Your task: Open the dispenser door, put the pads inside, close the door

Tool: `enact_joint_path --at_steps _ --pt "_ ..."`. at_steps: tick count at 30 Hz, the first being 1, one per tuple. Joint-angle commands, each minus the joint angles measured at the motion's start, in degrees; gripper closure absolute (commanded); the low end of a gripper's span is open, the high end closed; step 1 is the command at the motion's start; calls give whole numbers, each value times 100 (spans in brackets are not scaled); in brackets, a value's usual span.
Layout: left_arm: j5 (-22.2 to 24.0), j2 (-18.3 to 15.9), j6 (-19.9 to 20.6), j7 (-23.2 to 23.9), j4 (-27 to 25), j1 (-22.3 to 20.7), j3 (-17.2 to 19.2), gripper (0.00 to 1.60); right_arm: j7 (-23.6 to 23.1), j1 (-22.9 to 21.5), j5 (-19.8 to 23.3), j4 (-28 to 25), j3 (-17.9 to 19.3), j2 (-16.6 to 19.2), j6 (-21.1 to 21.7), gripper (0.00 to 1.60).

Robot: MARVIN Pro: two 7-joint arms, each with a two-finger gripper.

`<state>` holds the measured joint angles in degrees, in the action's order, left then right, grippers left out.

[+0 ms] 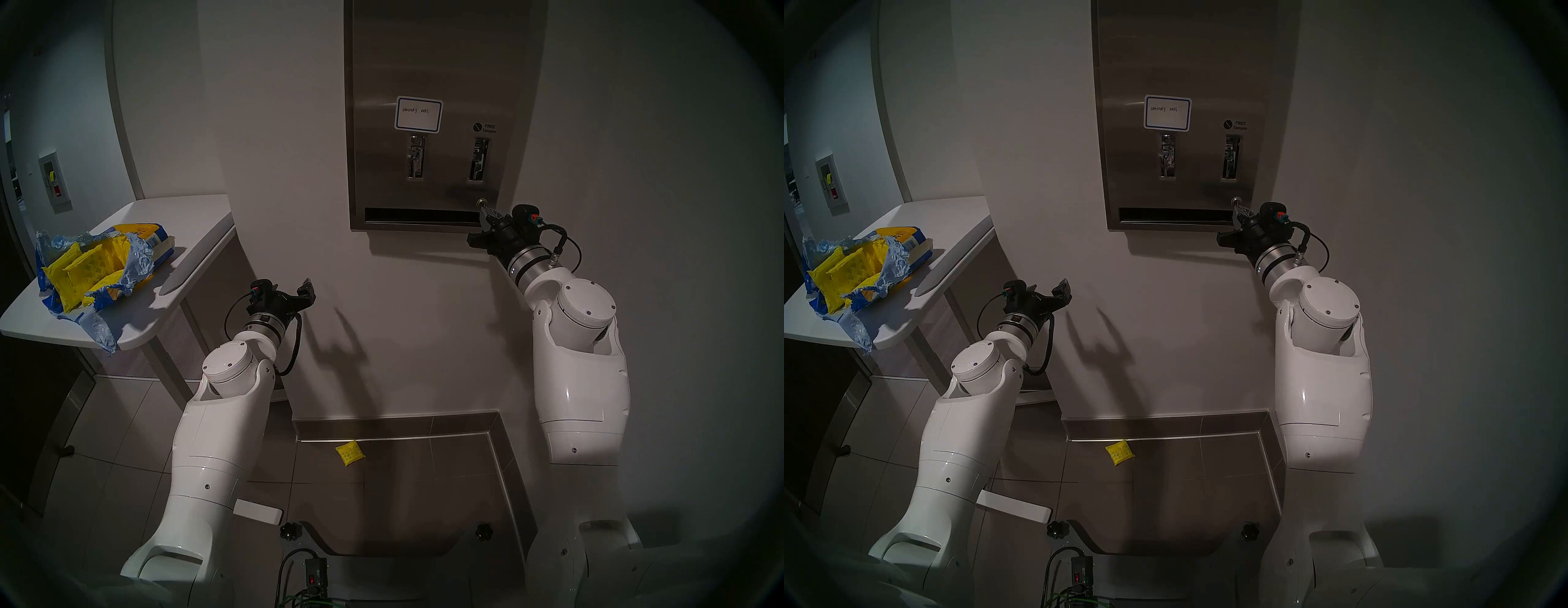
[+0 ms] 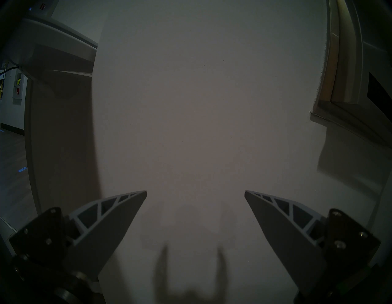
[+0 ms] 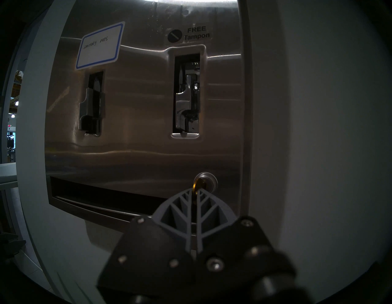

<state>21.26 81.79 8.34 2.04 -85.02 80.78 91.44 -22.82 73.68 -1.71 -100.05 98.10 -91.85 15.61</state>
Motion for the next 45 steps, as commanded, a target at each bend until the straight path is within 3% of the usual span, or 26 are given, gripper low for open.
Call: enact_joint_path --at_steps 1,9,11,12,14,19,22,26,37,40,42,44,45 --pt "-5 6 -99 1 -191 -183 14 0 -66 135 24 -535 -134 -87 102 160" --pt "3 -1 -101 -5 -192 -183 7 0 -73 408 29 -884 -194 -147 304 160" --pt "5 -2 -102 -7 -192 -183 5 0 -65 452 27 -942 -201 -156 346 145" --pt "6 -3 -102 -8 -192 -183 4 0 -62 467 26 -961 -202 -158 359 126" --pt "8 -5 -104 -10 -192 -183 2 0 -53 495 21 -1000 -204 -163 390 104" --pt "13 -9 -105 -14 -193 -183 -2 0 -47 554 20 -1079 -204 -156 450 81" --pt "16 -12 -106 -16 -192 -183 -4 0 -54 589 27 -1126 -195 -156 484 49" --pt "20 -15 -105 -18 -192 -183 -7 0 -82 642 47 -1233 -172 -160 548 24" --pt "31 -24 -102 -23 -191 -183 -15 0 -250 808 154 -1739 168 -22 816 15" --pt "33 -26 -103 -25 -191 -183 -16 0 -313 879 198 -1863 286 18 913 25" --pt "34 -27 -106 -27 -192 -183 -18 0 -356 925 219 -1915 359 47 984 80" --pt "35 -28 -108 -28 -192 -182 -19 0 -386 939 257 -1922 444 56 1043 114" --pt "36 -28 -109 -29 -193 -182 -20 0 -407 936 271 -1902 481 73 1048 154"
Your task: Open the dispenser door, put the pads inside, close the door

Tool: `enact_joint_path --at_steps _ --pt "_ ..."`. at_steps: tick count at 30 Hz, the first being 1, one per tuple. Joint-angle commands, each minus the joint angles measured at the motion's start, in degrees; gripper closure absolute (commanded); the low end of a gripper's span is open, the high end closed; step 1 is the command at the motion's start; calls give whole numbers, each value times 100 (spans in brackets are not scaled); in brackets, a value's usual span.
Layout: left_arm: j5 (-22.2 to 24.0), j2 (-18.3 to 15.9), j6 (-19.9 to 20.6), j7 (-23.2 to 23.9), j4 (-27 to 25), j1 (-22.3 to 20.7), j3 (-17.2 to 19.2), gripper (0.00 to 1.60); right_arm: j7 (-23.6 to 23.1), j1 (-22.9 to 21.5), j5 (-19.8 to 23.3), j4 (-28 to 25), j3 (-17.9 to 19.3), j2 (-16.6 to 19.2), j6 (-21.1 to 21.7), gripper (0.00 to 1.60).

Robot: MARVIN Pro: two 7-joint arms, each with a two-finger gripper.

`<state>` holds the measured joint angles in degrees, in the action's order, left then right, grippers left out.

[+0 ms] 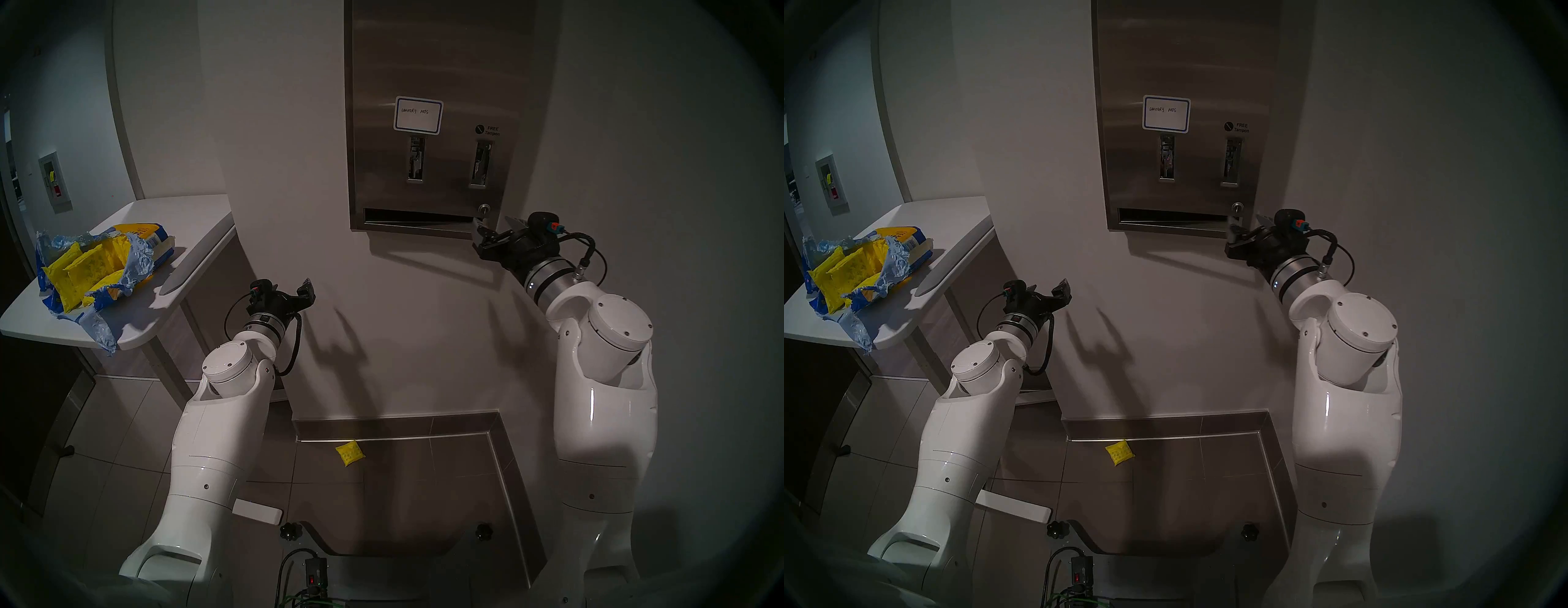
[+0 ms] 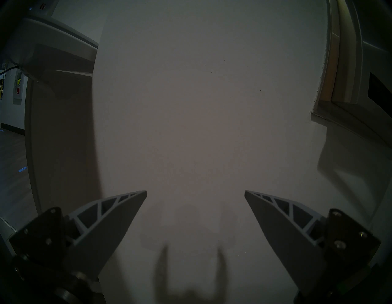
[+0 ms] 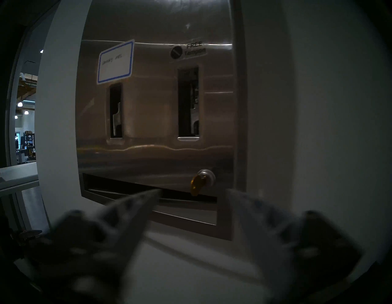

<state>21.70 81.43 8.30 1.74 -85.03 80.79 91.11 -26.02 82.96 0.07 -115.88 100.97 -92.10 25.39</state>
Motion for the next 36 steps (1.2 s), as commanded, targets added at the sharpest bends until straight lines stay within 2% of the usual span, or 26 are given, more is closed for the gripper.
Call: enact_joint_path --at_steps 1,14,15,17,20,21,23,36 --pt "-8 7 -106 1 -193 -183 13 0 -95 -13 99 -266 240 114 69 160" --pt "8 -6 -94 -4 -187 -184 3 0 14 -854 35 1019 387 375 -591 160" --pt "9 -7 -93 -4 -187 -184 2 0 82 -759 90 1021 346 444 -676 160" --pt "12 -10 -92 -4 -186 -184 0 0 78 -1007 53 1312 364 440 -732 160" --pt "15 -12 -89 -5 -184 -184 -1 0 155 -984 108 1366 313 506 -838 160" --pt "17 -14 -88 -5 -184 -185 -3 0 103 -1281 39 1623 356 457 -821 160" --pt "19 -16 -87 -6 -183 -185 -4 0 202 -1105 130 1546 281 554 -932 160" --pt "-1 -19 -98 -36 -169 -196 -61 0 176 -1688 195 2322 192 667 -1278 160"
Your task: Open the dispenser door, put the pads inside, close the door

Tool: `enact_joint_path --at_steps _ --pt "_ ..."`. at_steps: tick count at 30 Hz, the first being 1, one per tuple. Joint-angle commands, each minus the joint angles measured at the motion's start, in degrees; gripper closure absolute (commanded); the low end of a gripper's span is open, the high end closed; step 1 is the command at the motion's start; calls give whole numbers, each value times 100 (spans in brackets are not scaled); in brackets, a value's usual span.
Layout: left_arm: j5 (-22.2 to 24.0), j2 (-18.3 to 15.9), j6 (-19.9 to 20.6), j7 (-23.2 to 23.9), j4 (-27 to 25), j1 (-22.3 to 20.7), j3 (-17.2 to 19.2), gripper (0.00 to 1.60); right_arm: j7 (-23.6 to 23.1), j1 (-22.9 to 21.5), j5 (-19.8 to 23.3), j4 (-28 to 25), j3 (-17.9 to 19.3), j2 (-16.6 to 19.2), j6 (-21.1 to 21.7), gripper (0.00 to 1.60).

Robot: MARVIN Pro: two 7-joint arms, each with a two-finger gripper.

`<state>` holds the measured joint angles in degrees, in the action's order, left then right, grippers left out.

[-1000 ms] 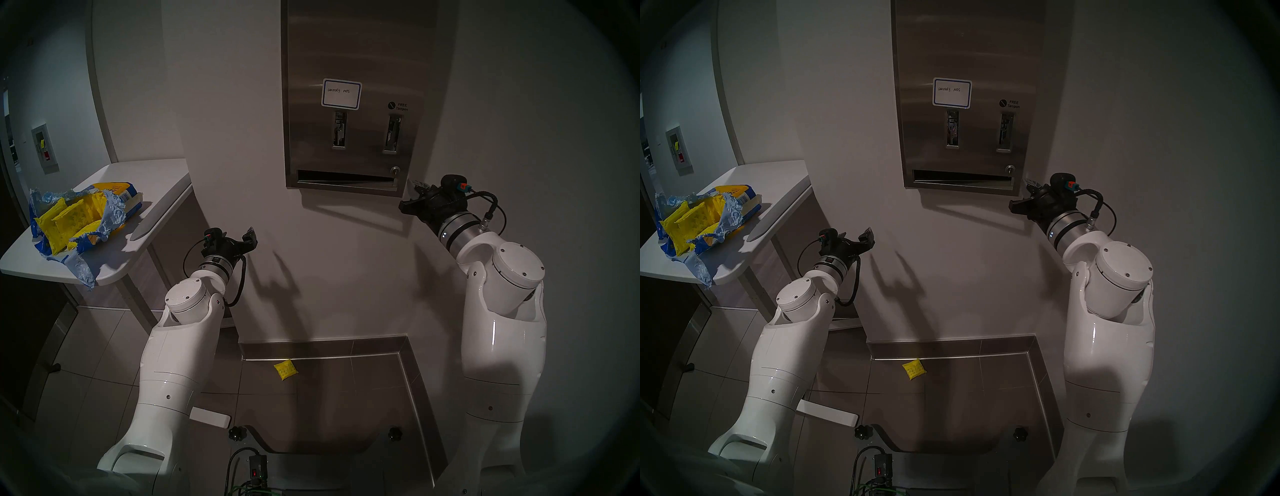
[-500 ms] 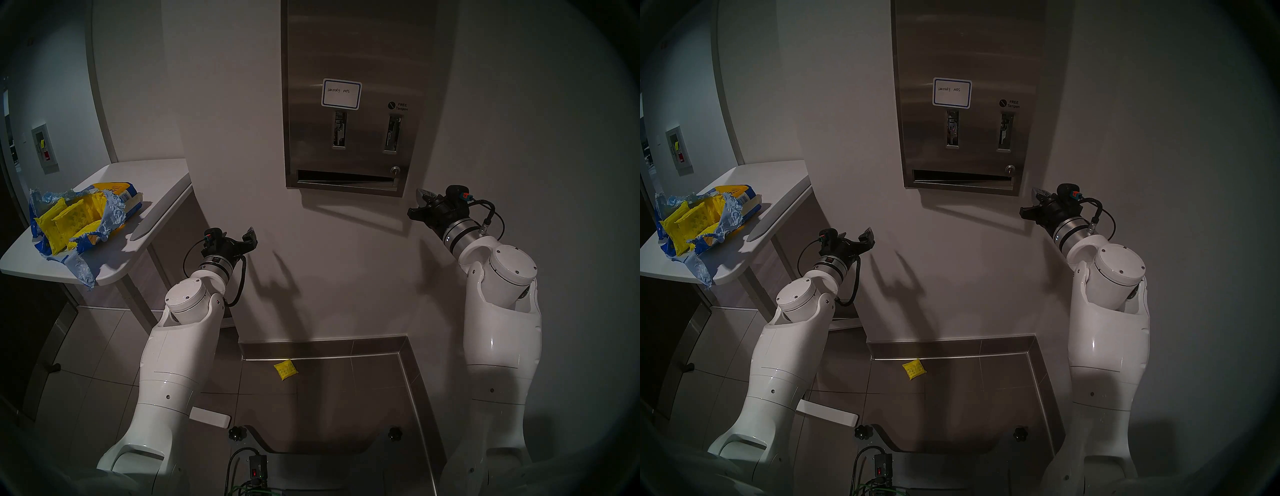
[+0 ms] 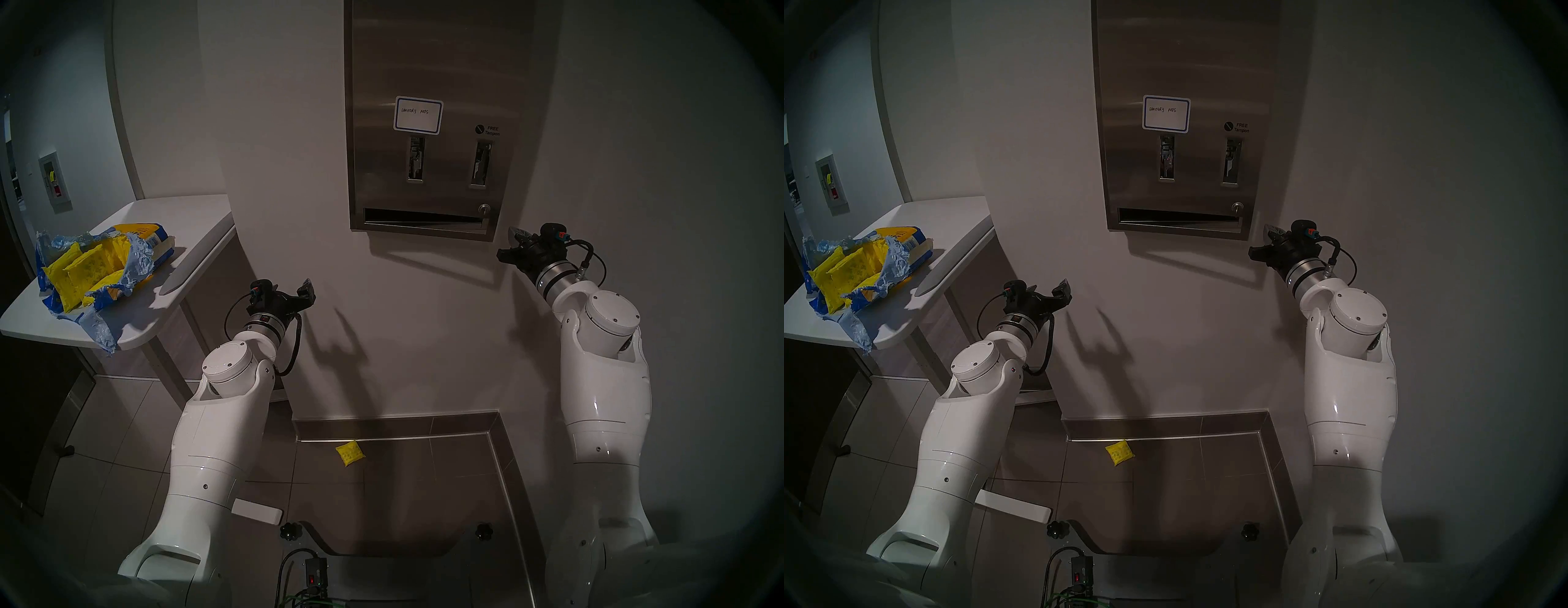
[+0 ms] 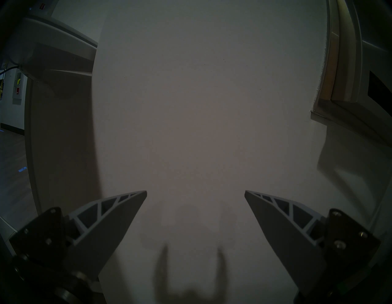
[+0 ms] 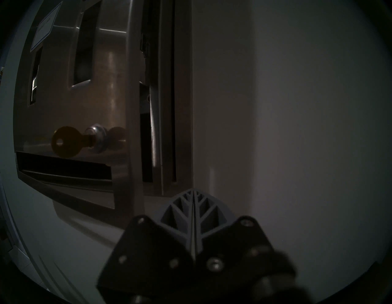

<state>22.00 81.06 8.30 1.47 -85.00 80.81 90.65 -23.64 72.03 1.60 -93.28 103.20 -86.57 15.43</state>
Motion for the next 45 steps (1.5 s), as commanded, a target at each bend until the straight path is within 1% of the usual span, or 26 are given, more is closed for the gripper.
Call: enact_joint_path --at_steps 1,6,10,14,23,24,29,32,34,35,36,38,39,40,41,42,45 --pt "-33 17 -98 -12 -169 -200 -22 0 -75 -613 51 96 -43 125 -303 160" --pt "-38 14 -102 -28 -159 -209 -42 0 -154 -691 91 232 -88 171 -396 160" --pt "-40 18 -113 -43 -144 -220 -46 0 -247 -708 108 218 -132 197 -423 160" --pt "-34 23 -132 -46 -122 -235 -43 0 -410 -551 178 39 -182 184 -358 160" --pt "-21 60 -171 -83 -89 -258 -24 0 -882 -42 378 -603 -335 180 -45 160" --pt "-21 64 -173 -85 -88 -259 -21 0 -924 -36 401 -578 -343 192 -66 160" --pt "-19 85 -176 -78 -102 -243 -18 0 -1202 180 551 -930 -350 304 188 160" --pt "-19 105 -177 -71 -114 -231 -20 0 -1414 297 731 -1145 -308 360 458 160" --pt "-17 123 -177 -68 -126 -226 -26 0 -1477 345 887 -1229 -308 410 589 160" --pt "-17 134 -176 -66 -133 -224 -31 0 -1587 401 952 -1357 -259 384 753 160" --pt "-18 142 -176 -64 -139 -222 -37 0 -1533 373 1027 -1312 -301 436 765 160" --pt "-21 162 -176 -57 -150 -216 -50 0 -1700 443 1139 -1500 -292 464 1014 160" --pt "-23 172 -173 -53 -156 -212 -59 0 -1722 437 1208 -1525 -327 465 1071 160" --pt "-26 182 -174 -52 -163 -209 -66 0 -1794 449 1265 -1590 -331 468 1184 160" --pt "-27 194 -173 -48 -171 -205 -74 0 -1961 419 1358 -1633 -330 446 1335 160" --pt "-29 206 -173 -45 -180 -201 -83 0 -1976 405 1441 -1692 -399 467 1428 160" --pt "-37 232 -178 -37 -217 -184 -106 0 -2251 351 1590 -1798 -507 501 1704 160"
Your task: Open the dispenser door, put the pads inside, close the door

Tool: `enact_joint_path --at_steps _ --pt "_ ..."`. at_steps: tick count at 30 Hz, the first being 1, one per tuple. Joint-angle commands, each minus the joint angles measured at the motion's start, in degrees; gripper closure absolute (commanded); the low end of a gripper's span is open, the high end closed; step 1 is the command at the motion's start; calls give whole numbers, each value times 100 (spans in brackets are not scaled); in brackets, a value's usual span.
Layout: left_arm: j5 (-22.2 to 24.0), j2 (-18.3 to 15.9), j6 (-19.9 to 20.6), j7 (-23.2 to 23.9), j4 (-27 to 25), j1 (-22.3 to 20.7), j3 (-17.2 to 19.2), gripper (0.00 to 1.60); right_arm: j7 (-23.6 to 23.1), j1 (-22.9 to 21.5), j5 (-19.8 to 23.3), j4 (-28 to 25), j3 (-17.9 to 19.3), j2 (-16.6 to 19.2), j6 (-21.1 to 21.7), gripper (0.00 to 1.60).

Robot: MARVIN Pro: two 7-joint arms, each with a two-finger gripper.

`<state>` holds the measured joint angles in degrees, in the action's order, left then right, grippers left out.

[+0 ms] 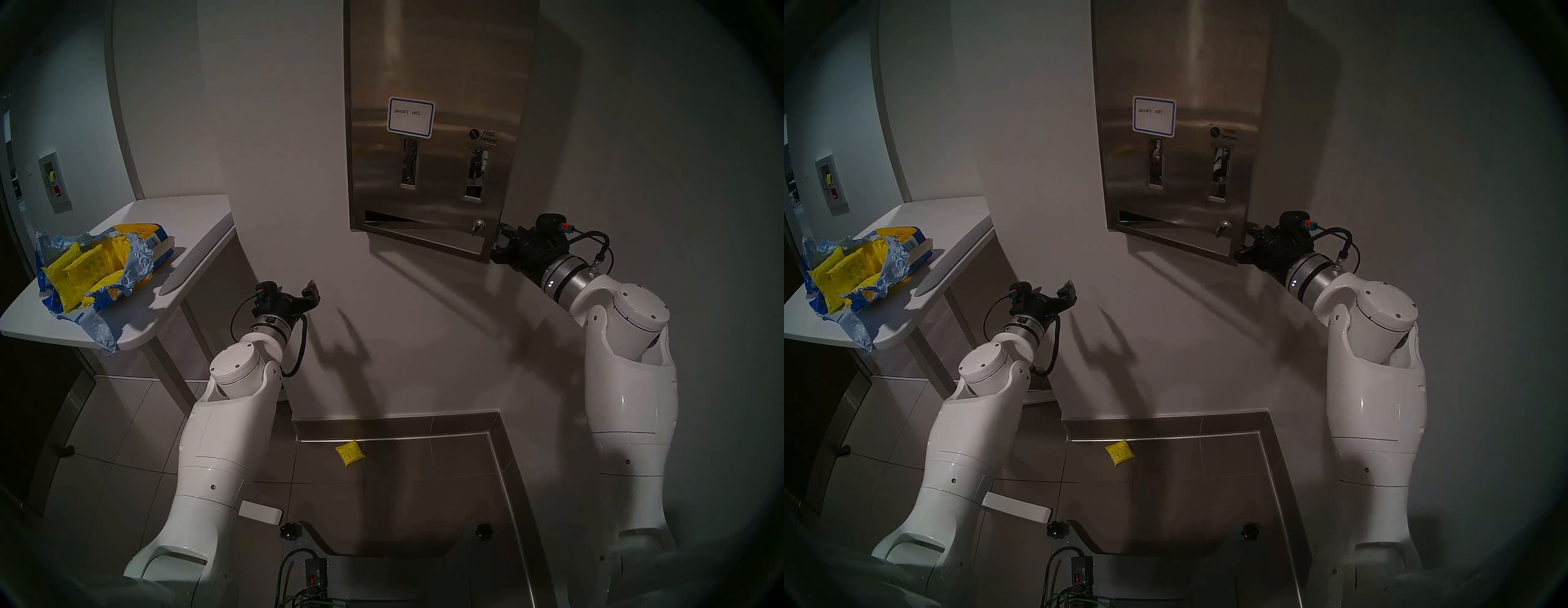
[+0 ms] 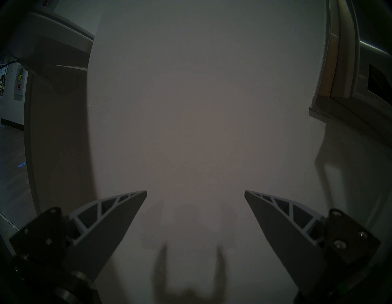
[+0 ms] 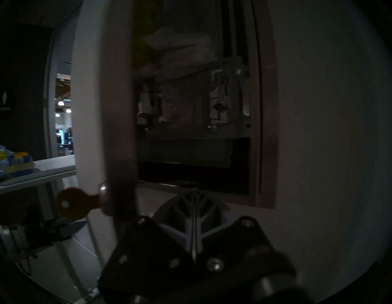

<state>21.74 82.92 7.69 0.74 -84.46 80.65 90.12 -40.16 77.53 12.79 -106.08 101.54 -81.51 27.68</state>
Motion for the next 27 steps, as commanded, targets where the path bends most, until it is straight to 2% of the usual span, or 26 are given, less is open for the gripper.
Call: enact_joint_path --at_steps 1,7,13,20,27 --pt "-15 56 -125 41 -295 -156 -61 0 -750 -230 539 -556 -382 36 624 160" --pt "-19 75 -162 31 -458 -58 -73 0 -1063 -311 733 -683 -411 162 1138 160" --pt "-28 55 -175 6 -661 142 -27 0 -1190 -278 812 -779 -191 284 1547 160" --pt "-55 -11 -71 101 -828 310 -73 0 -1145 -368 875 -745 -86 127 1552 160" --pt "-96 -110 118 188 -728 404 -164 0 -994 -789 878 -612 -122 -95 1465 160"
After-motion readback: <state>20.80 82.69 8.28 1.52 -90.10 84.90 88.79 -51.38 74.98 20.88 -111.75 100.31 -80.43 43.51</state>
